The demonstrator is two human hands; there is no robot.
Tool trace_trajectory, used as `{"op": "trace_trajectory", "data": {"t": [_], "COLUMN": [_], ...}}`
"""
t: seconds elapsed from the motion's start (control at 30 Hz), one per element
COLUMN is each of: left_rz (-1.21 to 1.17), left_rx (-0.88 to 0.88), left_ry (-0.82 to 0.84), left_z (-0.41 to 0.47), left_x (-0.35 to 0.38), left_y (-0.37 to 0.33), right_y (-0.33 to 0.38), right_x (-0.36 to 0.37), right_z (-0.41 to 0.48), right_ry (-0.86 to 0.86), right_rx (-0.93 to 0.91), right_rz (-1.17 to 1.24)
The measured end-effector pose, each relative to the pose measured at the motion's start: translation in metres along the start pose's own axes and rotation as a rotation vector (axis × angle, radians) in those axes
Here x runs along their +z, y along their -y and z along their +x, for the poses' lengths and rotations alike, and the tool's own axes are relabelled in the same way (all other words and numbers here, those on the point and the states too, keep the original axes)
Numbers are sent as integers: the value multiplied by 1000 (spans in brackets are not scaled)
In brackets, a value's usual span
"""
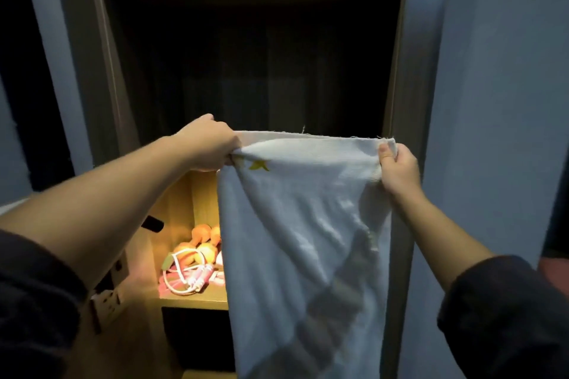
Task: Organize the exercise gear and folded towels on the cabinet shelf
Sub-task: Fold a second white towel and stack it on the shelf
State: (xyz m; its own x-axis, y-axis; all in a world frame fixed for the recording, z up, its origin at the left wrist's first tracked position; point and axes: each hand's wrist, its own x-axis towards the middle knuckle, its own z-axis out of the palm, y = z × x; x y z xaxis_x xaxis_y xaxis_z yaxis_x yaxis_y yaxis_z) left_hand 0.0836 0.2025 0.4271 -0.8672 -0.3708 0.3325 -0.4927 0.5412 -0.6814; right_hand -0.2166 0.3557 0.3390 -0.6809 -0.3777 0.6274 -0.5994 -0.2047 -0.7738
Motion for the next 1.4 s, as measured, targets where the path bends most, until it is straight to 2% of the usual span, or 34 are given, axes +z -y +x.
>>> {"op": "trace_trajectory", "data": {"t": [0.1, 0.27, 0.4, 0.47, 0.6, 0.67, 0.73, 0.8, 0.9, 1.03, 1.13, 1.23, 1.4], "left_rz": [37, -30, -219, -353, -761, -814, -746, -707, -825, -977, -1182, -1355, -1755], "left_rx": [7, -14, -8, 26, 110, 158, 210, 233, 180, 70, -76, -213, -238], "left_ry": [70, 102, 91, 166, 418, 491, 460, 408, 318, 87, 20, 32, 346], "left_z": [-6, -29, -67, -94, -145, -163, -175, -190, -220, -263, -283, -295, -306], "left_x": [7, 10, 10, 5, -11, -6, 12, 37, 74, 112, 131, 140, 137], "left_y": [1, -1, -13, -23, -52, -75, -108, -145, -201, -271, -297, -302, -279], "right_y": [2, -3, -8, -9, -24, -38, -56, -78, -108, -123, -135, -147, -160], "right_x": [1, -3, -22, -35, -53, -55, -51, -46, -37, -23, -18, -18, -17], "right_z": [-4, -22, -54, -79, -122, -148, -181, -220, -281, -349, -380, -395, -400], "right_ry": [20, 84, 210, 352, 664, 782, 836, 857, 907, 840, 770, 711, 625], "right_rx": [-13, -20, 57, 163, 487, 652, 774, 857, 874, 624, 612, 692, 724], "right_rz": [17, 98, 359, 493, 552, 548, 491, 384, 188, -166, -243, -219, -157]}}
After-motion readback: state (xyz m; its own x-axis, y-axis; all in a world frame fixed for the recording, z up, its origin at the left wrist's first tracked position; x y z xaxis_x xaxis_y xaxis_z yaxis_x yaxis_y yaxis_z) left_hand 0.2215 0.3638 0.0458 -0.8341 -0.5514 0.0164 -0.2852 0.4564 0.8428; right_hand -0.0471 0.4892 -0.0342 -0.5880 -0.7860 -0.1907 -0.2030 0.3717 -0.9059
